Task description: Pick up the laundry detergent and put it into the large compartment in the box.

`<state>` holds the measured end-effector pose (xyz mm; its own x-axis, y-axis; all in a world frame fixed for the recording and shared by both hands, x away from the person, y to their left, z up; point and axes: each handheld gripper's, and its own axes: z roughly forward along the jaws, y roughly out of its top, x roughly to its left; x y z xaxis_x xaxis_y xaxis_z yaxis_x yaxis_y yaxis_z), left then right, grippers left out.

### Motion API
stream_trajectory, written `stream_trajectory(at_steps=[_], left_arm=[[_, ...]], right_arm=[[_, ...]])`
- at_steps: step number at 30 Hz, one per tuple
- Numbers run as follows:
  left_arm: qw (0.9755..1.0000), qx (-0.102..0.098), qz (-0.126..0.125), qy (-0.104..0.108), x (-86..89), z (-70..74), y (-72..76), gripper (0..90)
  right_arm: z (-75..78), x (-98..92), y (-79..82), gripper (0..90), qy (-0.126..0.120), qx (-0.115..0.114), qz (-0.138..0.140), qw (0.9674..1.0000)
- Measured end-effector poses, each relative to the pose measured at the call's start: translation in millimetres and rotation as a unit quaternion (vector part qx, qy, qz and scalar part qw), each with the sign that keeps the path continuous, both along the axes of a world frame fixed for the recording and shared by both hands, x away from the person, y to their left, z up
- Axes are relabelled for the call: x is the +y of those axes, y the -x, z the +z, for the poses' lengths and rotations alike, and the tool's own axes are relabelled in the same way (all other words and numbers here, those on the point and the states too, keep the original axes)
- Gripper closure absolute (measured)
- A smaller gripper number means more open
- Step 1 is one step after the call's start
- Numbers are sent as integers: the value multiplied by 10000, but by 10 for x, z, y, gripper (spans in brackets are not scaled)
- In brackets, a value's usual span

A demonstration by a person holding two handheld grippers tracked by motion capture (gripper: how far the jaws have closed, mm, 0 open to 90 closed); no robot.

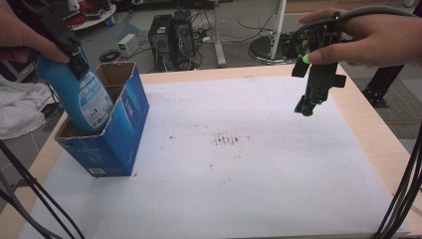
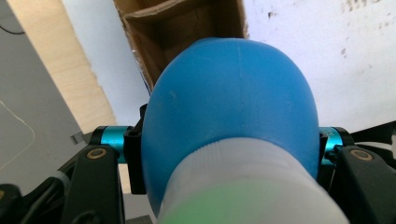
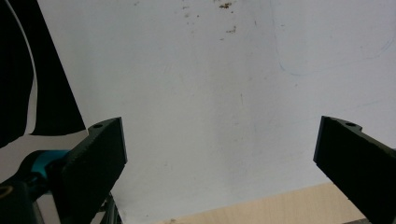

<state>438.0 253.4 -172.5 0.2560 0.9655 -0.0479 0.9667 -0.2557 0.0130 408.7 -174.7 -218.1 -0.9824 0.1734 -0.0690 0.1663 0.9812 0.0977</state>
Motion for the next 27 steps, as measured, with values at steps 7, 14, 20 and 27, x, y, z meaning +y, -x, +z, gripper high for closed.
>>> stream_trajectory(at_steps=[7, 14, 20, 27], left_arm=[[9983, 82, -577, -47, -2, -307, -26, 388], [9911, 200, -1317, -91, -37, -565, -46, 388], [9788, 172, -2038, -149, -93, -736, -31, 388], [9603, 57, -2774, -273, -109, -872, -36, 388]], right_arm=[[-26, 37, -15, 15, 25, 7, 41, 10000], [-63, 66, -31, 15, 20, 27, 24, 10000], [-74, 64, -46, 15, 32, 20, 16, 10000], [-90, 83, -61, 15, 39, 17, 18, 10000]])
